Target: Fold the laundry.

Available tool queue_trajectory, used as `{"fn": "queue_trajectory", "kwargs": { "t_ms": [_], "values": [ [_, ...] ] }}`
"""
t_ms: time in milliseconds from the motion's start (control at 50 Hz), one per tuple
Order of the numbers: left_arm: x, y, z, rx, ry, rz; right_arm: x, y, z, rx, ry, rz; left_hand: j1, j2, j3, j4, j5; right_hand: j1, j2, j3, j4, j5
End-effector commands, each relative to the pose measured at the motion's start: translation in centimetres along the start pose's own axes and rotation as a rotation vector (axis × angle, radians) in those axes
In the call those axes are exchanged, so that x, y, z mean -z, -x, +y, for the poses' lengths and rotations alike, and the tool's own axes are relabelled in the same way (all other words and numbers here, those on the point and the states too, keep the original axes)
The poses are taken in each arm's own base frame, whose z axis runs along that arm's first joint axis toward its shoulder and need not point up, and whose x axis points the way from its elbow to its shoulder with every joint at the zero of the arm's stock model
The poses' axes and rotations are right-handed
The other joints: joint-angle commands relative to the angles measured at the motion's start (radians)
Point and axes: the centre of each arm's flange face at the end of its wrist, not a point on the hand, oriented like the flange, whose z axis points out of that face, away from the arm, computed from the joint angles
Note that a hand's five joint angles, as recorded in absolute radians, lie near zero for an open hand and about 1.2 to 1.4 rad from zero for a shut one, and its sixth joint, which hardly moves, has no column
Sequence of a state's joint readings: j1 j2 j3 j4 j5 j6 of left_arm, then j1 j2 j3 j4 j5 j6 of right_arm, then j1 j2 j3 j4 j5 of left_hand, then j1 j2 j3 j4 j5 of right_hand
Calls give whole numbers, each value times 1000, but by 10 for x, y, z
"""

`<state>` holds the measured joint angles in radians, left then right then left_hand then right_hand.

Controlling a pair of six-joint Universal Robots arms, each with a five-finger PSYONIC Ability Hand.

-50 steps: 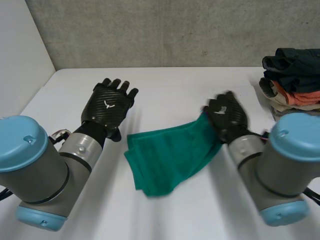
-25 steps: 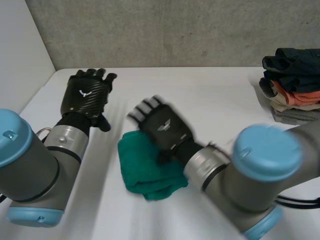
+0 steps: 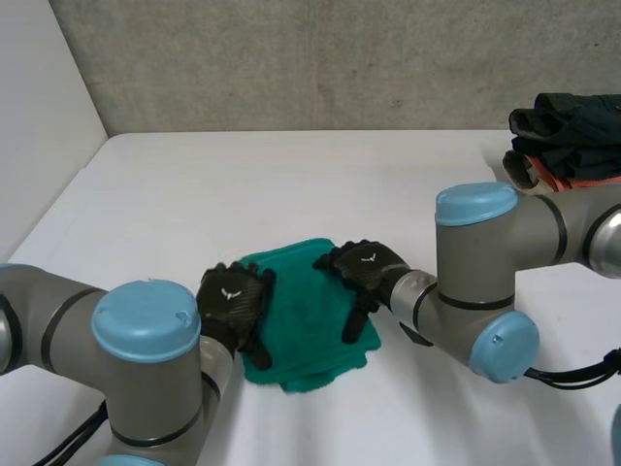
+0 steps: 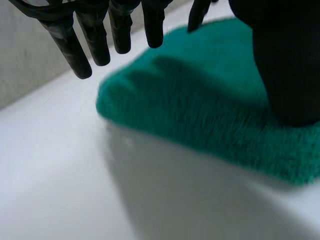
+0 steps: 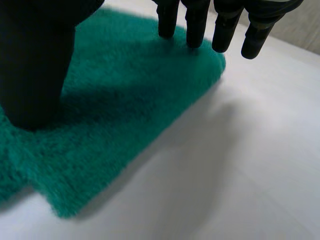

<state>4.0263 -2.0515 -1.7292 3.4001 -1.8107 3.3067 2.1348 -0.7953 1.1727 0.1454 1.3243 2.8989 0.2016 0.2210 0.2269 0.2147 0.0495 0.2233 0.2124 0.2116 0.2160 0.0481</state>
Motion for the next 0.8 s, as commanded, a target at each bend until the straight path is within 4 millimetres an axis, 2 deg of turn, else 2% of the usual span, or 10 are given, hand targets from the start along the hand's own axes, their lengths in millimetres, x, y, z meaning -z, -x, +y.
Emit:
{"fn": "queue_trajectory", "kwargs": {
  "t_ms": [20,60,140,240,300,380,420,500,600,800],
  "values": [
    [-2,9,5,-3,49,-14,4,-10,-7,149,-2,105,35,16,10,22,13,-49,-38,-37,-41,-48],
    [-2,10,0,0,35,-15,10,-14,-18,167,-37,143,35,16,10,22,13,-49,-38,-37,-41,-48],
    [2,17,-34,25,-75,-25,22,-14,-32,196,-98,175,24,4,-2,11,1,-49,-38,-37,-41,-48],
    [8,24,-88,51,-252,12,42,3,-34,243,-161,159,21,1,-5,8,-2,-49,-38,-37,-41,-48],
    [12,26,-120,52,-358,82,55,26,-27,314,-207,129,27,7,1,13,4,-49,-38,-37,-41,-48],
    [16,27,-146,34,-405,226,65,43,-3,384,-206,94,21,1,-5,8,-2,-49,-38,-37,-41,-48],
    [20,26,-154,27,-397,286,67,48,13,397,-176,81,30,10,4,16,7,-49,-38,-37,-41,-48],
    [29,20,-166,11,-368,421,68,62,27,393,-176,46,30,10,4,16,7,-49,-38,-37,-41,-48],
    [32,14,-171,-4,-365,502,51,70,46,398,-185,33,21,1,-5,8,-2,-49,-38,-37,-41,-48],
    [33,9,-183,-18,-427,518,23,69,42,426,-339,79,21,1,-5,8,-2,-49,-38,-37,-41,-48]
  ]
}}
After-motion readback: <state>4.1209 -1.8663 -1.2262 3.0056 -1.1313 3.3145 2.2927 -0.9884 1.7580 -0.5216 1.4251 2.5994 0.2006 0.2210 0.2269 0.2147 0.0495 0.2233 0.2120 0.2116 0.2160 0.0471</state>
